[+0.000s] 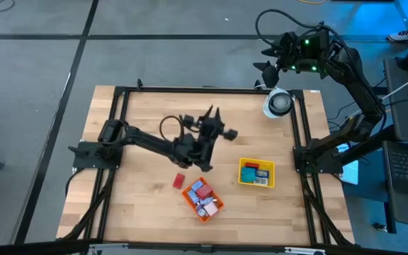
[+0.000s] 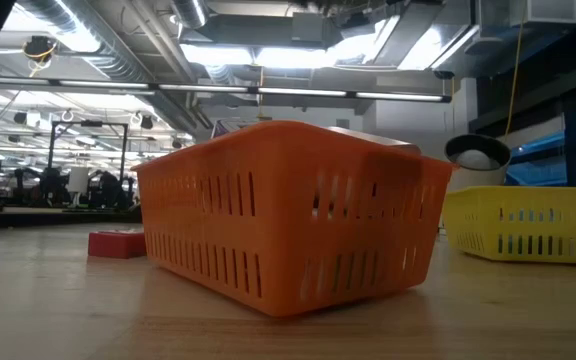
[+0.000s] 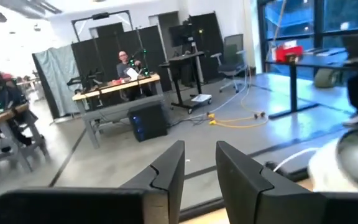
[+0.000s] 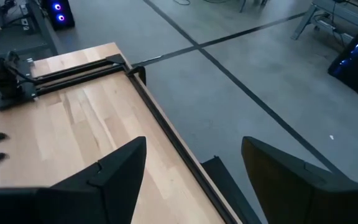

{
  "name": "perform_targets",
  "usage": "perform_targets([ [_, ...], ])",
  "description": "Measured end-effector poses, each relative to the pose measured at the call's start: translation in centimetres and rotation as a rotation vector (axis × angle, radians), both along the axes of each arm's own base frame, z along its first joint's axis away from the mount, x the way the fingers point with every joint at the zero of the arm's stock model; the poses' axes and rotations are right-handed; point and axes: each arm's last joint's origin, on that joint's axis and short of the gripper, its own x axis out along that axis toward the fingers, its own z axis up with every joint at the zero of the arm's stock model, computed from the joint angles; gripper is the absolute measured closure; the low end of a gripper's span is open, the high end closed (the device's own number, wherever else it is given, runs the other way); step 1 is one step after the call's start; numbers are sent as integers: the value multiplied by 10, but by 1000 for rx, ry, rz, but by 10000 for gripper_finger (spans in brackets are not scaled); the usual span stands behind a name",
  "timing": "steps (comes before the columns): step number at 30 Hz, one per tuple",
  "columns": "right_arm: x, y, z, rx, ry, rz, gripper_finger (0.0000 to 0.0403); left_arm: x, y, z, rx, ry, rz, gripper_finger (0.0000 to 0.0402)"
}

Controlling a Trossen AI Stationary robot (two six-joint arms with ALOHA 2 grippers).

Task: Pick & Place Office items
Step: Put the red digital clock into the yellow bin

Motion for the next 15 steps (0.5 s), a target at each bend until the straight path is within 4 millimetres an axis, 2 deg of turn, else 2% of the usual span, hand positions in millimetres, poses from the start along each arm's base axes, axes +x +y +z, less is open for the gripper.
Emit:
perform_targets([
  [6,0,-1,0,4,-2,-3,134,-25,33,-43,-16,-104,69,327],
  [8,0,-1,0,11,-6,-11,134,-29,39,-51,-22,-126,86,331],
  [12,-3,-5,0,15,-10,-33,134,-34,40,-31,11,45,81,338],
  [15,-3,-7,1,10,-22,-37,134,-33,50,-16,57,272,83,338],
])
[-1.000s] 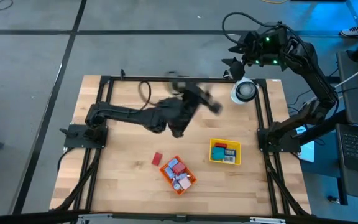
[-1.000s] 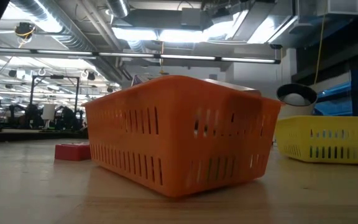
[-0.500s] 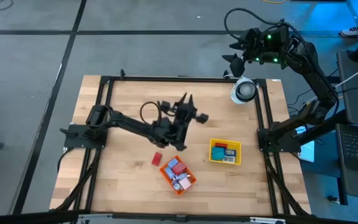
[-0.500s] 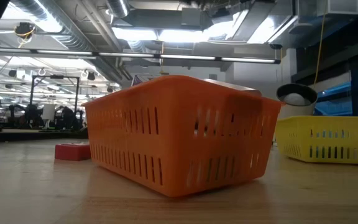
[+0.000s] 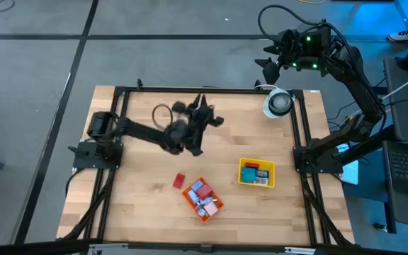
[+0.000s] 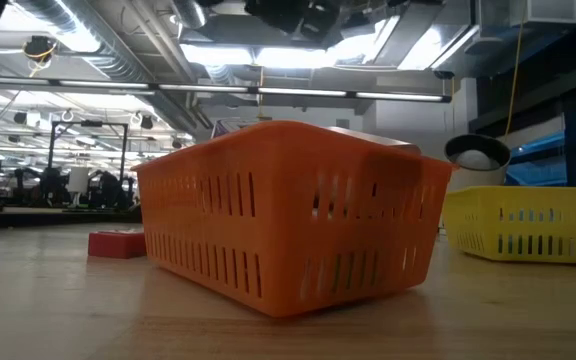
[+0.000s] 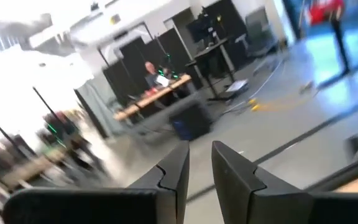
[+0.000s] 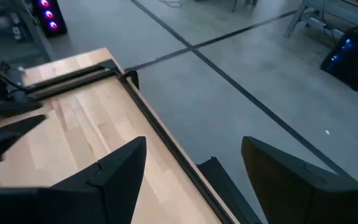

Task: Pick & Place Office items
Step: Put the red digital clock into the yellow bin

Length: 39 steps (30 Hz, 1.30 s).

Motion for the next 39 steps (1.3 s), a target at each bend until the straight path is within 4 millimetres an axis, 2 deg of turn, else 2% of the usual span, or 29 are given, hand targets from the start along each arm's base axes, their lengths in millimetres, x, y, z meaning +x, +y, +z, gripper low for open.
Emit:
perform_targets([
  [4,2,-1,4,-1,-61,25,134,0,19,35,42,227,-9,339],
  [7,3,-2,6,8,-93,18,134,-1,41,63,32,384,49,339],
  [10,3,-2,7,15,-108,11,134,-4,65,76,33,675,3,339],
  [12,3,-2,8,14,-123,0,134,-11,82,78,-10,778,-83,339],
  [14,3,-3,9,23,-138,-22,134,-24,105,72,-162,763,-212,339],
  [17,3,-3,9,35,-145,-45,134,-48,147,47,-581,634,-366,339],
  [19,3,-3,8,36,-145,-47,134,-61,168,22,-798,662,-344,339],
  [21,3,-3,8,41,-149,-54,134,-69,179,-8,-964,719,-316,337],
  [23,3,-4,8,43,-151,-76,134,-75,185,-39,-1175,644,-374,332],
  [24,3,-4,8,41,-145,-87,134,-76,185,-53,-1268,599,-418,328],
  [26,2,-4,7,34,-135,-109,134,-79,176,-76,-1344,622,-425,321],
  [31,1,-5,7,19,-118,-110,134,-80,125,-108,-1470,825,-492,300],
  [35,2,-4,7,23,-117,-96,134,-67,77,-96,-1406,851,-721,281],
  [39,2,-4,7,20,-117,-94,134,-58,18,-78,-1202,983,-1027,267],
])
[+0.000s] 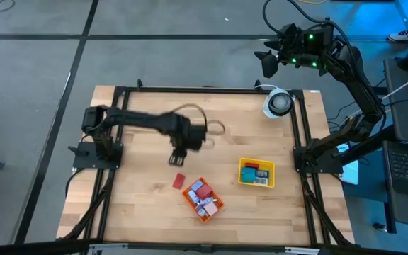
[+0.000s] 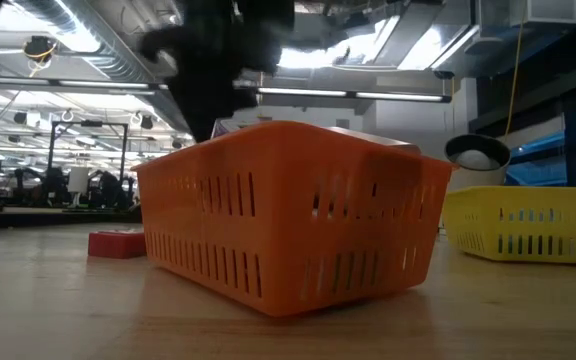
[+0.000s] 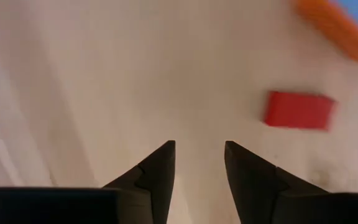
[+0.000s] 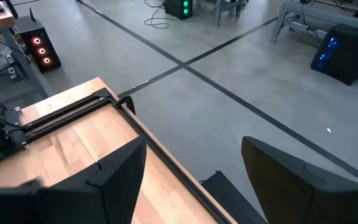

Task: Pick & Place Office items
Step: Put the red digital clock into the yellow bin

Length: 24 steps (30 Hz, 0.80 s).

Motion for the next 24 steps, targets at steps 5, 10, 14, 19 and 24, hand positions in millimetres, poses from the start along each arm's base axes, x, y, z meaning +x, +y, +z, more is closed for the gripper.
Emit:
perform_targets([
  [5,0,0,0,3,-2,7,134,-4,-68,-1,53,-16,-385,261],
  [10,1,1,0,4,-3,11,134,-13,-102,-12,98,-9,-577,265],
  [14,1,1,0,21,-15,2,134,-18,-109,-27,113,-12,-688,267],
  [19,1,1,-1,61,-41,-21,134,-22,-97,-44,135,28,-764,260],
  [24,1,2,-1,115,-79,-25,134,-27,-90,-55,123,58,-883,246],
])
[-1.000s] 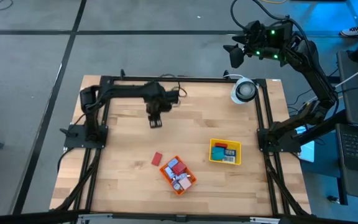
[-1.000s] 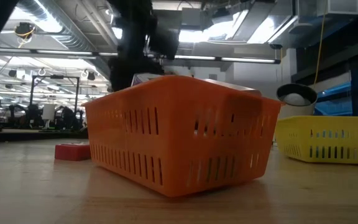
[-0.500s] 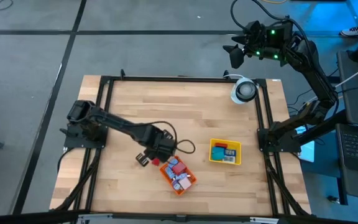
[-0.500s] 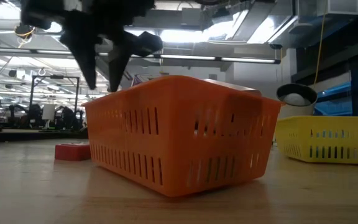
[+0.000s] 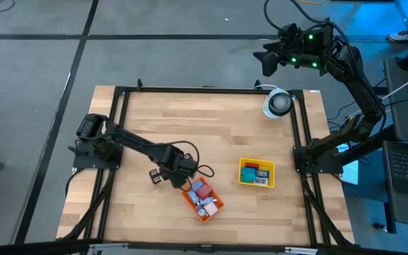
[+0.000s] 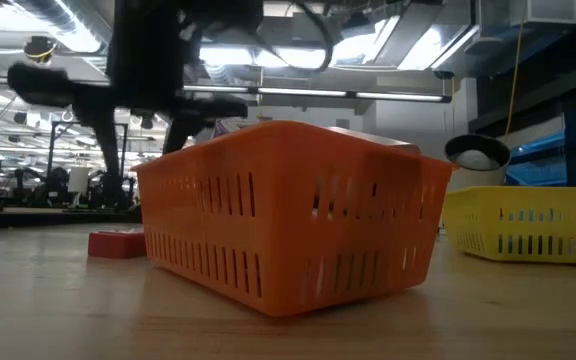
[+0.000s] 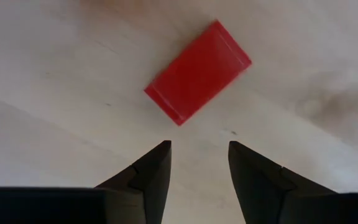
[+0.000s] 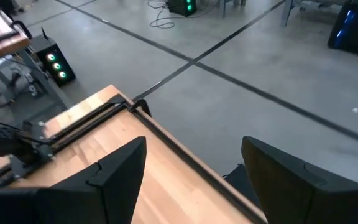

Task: Pick & Place Office items
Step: Put the red digital clock into the yellow bin

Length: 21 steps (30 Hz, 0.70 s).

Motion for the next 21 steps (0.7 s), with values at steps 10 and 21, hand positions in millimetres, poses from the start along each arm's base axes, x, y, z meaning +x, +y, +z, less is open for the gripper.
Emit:
perform_targets([
  [10,0,0,0,60,-42,-49,133,-4,5,-19,-26,-11,-14,170],
  [21,8,-5,-6,135,-67,-95,133,1,-25,-17,-66,-135,-250,134],
])
